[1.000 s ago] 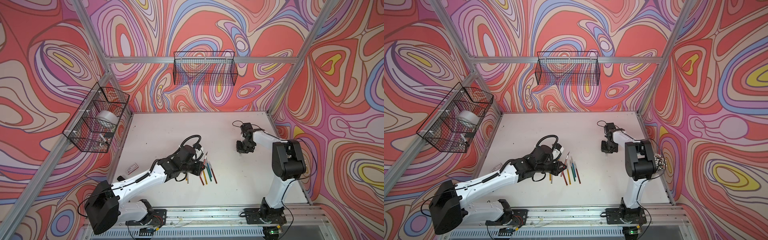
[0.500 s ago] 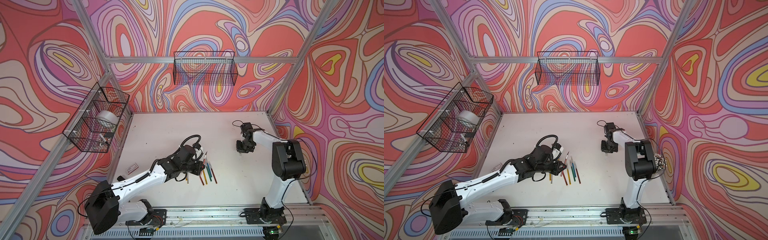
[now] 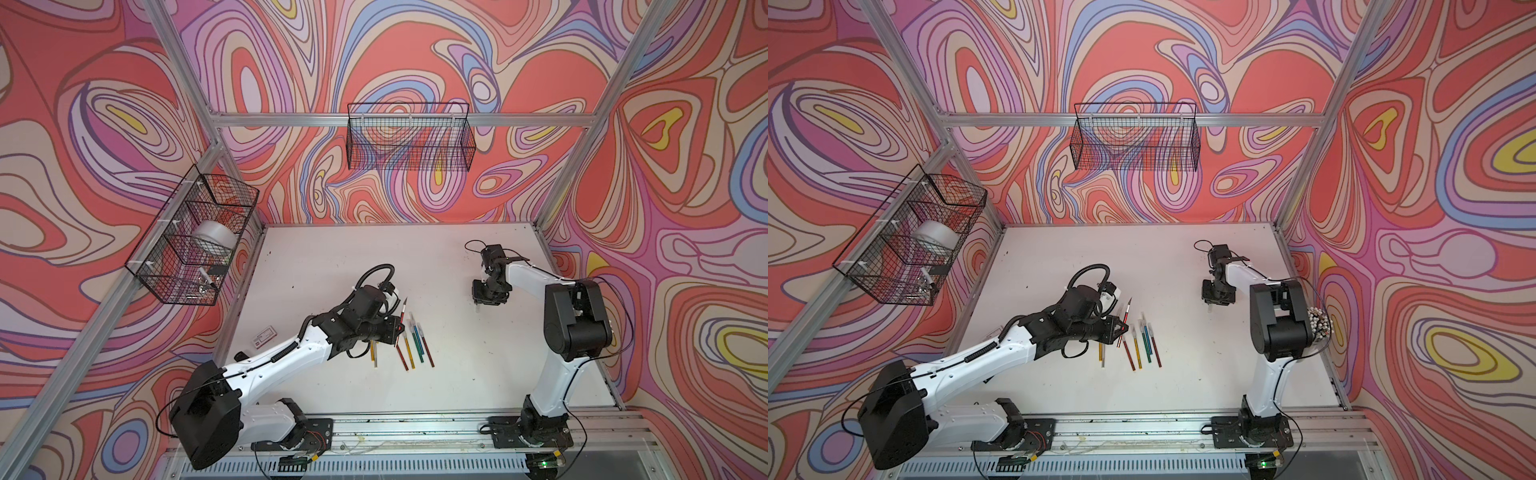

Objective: Remove protective caps from carving knives
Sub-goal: Place the protective sleeve at the center of the board.

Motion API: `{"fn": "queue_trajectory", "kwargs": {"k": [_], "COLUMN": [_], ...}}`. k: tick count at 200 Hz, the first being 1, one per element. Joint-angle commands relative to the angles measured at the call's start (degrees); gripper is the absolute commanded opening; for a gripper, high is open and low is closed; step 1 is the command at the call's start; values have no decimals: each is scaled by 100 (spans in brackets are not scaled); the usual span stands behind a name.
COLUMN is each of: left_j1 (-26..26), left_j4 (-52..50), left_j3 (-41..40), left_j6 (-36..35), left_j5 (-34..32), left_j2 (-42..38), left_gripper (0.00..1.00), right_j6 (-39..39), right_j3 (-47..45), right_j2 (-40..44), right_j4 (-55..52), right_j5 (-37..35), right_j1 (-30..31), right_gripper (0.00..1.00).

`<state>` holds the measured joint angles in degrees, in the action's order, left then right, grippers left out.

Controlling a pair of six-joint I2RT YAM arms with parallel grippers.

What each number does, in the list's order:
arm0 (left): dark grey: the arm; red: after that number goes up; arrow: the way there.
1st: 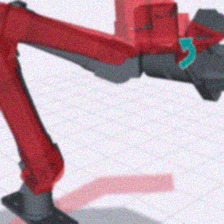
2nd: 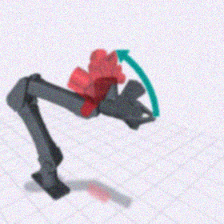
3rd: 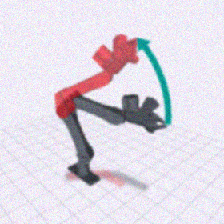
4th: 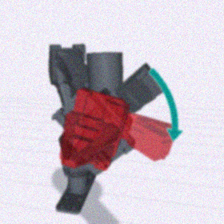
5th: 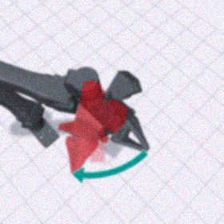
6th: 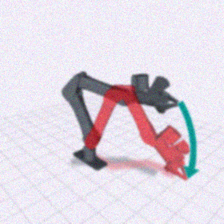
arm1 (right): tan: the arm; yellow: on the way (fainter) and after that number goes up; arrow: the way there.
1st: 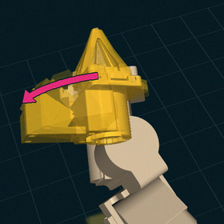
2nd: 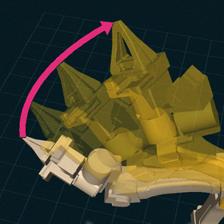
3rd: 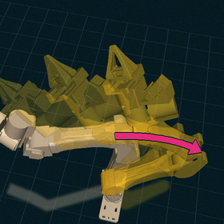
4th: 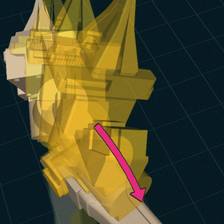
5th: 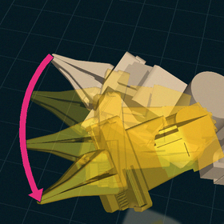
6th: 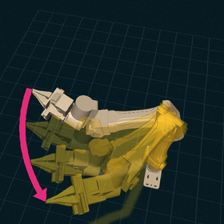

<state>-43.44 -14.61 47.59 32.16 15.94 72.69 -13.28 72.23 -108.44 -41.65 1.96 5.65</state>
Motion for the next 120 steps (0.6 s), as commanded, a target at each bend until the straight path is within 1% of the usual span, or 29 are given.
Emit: {"fn": "queue_trajectory", "kwargs": {"k": [1,29,34,61,82,120], "left_j1": [122,335,369,464,553,708], "left_j4": [-352,-871,-1018,-1865,-2092,-2427], "left_j3": [144,297,360,784,925,1188], "left_j6": [26,-139,-188,-478,-586,-837], "left_j5": [-98,-287,-336,-871,-1089,-1429], "left_j2": [-157,-187,-162,80,242,600], "left_gripper": [6,6,6,6,6,6], "right_j6": [-96,-161,-174,-218,-298,-384], "right_j3": [17,-161,-200,-537,-868,-1393], "right_j2": [292,657,878,1493,2028,3002], "right_j4": [133,357,402,751,1055,1356], "right_j5": [-21,101,159,457,831,1369], "right_j1": [-23,-12,-7,75,176,503], "right_gripper": [36,39,40,43,46,57]}}
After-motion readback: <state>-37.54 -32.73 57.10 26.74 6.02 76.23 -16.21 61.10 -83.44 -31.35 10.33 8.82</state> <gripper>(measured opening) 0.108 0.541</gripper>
